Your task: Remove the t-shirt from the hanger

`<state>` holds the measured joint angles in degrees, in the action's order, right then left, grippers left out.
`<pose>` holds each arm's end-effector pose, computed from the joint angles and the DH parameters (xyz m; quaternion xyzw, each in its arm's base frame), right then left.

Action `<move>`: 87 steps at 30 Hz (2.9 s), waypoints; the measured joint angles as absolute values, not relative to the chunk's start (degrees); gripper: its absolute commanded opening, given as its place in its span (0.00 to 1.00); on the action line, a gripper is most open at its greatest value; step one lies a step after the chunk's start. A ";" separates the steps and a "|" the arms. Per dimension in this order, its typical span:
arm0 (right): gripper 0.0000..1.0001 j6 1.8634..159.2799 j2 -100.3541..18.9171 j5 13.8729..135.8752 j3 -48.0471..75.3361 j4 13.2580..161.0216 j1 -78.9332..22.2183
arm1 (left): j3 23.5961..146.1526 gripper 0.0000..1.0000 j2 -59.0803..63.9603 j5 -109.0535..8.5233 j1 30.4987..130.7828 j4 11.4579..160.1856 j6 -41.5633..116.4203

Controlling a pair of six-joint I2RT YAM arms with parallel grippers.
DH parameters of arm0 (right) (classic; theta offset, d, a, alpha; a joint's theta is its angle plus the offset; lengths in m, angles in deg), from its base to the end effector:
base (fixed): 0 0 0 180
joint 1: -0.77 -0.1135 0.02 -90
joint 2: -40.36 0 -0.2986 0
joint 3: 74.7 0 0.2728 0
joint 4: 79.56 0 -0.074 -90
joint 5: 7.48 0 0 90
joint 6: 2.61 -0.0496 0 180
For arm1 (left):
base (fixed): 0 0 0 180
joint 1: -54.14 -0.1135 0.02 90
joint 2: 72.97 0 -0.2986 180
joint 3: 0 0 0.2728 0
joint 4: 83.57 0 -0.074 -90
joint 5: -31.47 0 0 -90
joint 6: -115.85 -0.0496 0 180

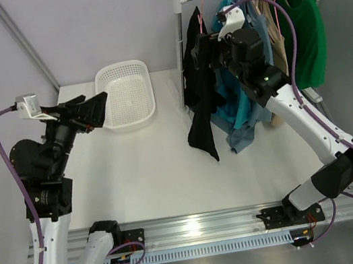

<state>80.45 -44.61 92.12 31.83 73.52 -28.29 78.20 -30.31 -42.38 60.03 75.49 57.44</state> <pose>0.3274 0.1724 0.4997 -0.0861 0.7339 0.1485 0.6572 0.1380 -0.0281 0.5051 -0.0263 0.6150 -0.3330 0.7143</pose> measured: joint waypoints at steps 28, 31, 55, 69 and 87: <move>0.00 82.87 -68.93 99.57 63.11 66.57 -27.26 | 77.28 0.99 -30.71 -44.77 60.03 74.99 55.72; 0.00 83.09 -68.93 99.90 63.20 66.24 -27.26 | 77.11 0.99 -30.55 -44.83 60.03 74.94 55.72; 0.00 86.92 -54.62 110.72 61.78 61.43 -29.95 | 77.65 1.00 -25.94 -41.64 61.04 74.96 55.69; 0.00 76.80 -25.90 109.08 31.33 57.12 -33.69 | 78.83 1.00 -24.63 -34.36 74.06 75.60 48.96; 0.00 75.97 -18.40 93.10 20.73 56.56 -33.71 | 69.19 1.00 -32.02 -46.47 100.25 71.10 38.14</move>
